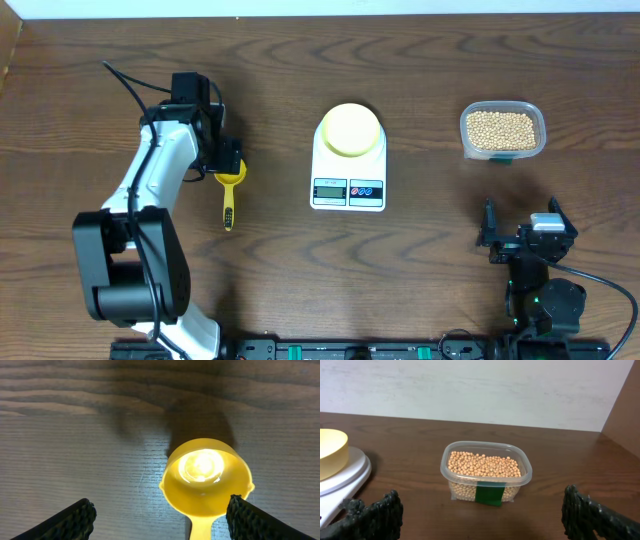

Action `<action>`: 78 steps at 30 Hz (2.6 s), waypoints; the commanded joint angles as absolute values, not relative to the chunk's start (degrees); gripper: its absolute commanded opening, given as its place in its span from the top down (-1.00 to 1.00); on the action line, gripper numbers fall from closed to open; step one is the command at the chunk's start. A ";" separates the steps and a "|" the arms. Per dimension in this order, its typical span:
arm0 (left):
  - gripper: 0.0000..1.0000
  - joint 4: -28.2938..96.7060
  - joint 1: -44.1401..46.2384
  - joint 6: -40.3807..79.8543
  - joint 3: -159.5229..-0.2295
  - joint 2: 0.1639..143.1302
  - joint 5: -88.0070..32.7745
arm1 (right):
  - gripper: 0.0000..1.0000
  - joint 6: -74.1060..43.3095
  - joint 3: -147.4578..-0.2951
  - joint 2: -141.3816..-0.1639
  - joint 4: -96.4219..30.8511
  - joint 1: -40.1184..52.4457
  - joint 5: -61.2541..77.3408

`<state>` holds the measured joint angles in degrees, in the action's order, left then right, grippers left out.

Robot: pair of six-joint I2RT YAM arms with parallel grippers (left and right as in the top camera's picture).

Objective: Scoop item into bowl and weigh 50g on scale
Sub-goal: 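Lower the left gripper and close it on the yellow scoop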

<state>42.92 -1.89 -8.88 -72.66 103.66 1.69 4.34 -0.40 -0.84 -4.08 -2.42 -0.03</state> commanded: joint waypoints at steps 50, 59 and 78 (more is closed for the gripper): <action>-0.34 39.51 -2.24 -10.48 -72.16 111.24 -0.84 | -0.98 3.46 -0.34 -0.38 -4.32 -2.15 -0.69; -0.03 39.55 -2.24 -10.50 -72.16 111.24 -0.84 | -0.99 3.46 -0.34 -0.38 -4.32 -2.15 -0.69; 0.42 39.57 -2.24 -10.48 -72.16 111.24 -0.84 | -0.99 3.46 -0.34 -0.38 -4.32 -2.15 -0.71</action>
